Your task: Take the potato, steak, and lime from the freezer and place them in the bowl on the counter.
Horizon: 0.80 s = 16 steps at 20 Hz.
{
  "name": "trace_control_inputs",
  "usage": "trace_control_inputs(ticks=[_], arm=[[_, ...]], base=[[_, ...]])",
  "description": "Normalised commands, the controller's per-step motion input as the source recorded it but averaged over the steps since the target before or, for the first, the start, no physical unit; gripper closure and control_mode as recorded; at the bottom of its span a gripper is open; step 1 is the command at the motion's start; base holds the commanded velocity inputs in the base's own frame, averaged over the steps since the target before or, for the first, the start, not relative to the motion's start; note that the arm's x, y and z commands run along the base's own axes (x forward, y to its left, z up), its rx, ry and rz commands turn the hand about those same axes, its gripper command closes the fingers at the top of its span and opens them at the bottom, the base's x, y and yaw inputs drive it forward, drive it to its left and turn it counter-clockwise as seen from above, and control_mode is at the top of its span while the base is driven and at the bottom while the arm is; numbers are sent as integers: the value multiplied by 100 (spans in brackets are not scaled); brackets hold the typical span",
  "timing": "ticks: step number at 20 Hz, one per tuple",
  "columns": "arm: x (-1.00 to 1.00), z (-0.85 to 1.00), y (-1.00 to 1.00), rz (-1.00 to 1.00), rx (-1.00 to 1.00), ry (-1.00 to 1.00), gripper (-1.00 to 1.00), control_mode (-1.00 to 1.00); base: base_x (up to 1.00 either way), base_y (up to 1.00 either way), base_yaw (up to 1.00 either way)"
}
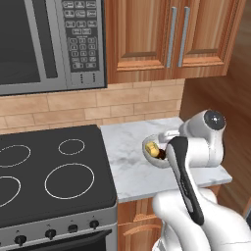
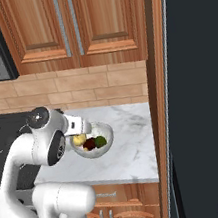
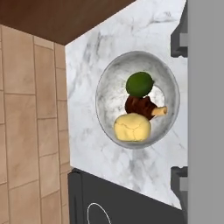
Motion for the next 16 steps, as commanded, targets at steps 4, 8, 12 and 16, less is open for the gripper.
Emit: trace_control_inputs(ticks=[4, 8, 12, 16], arm=[[-39, 82, 17, 0, 0, 0, -100, -100], [-52, 73, 12, 0, 0, 0, -100, -100], [-62, 56, 2, 0, 0, 0, -100, -100], [-66, 42, 8, 0, 0, 0, -100, -100]], base=[[0, 0, 0], [0, 0, 0], [0, 0, 0], [0, 0, 0]])
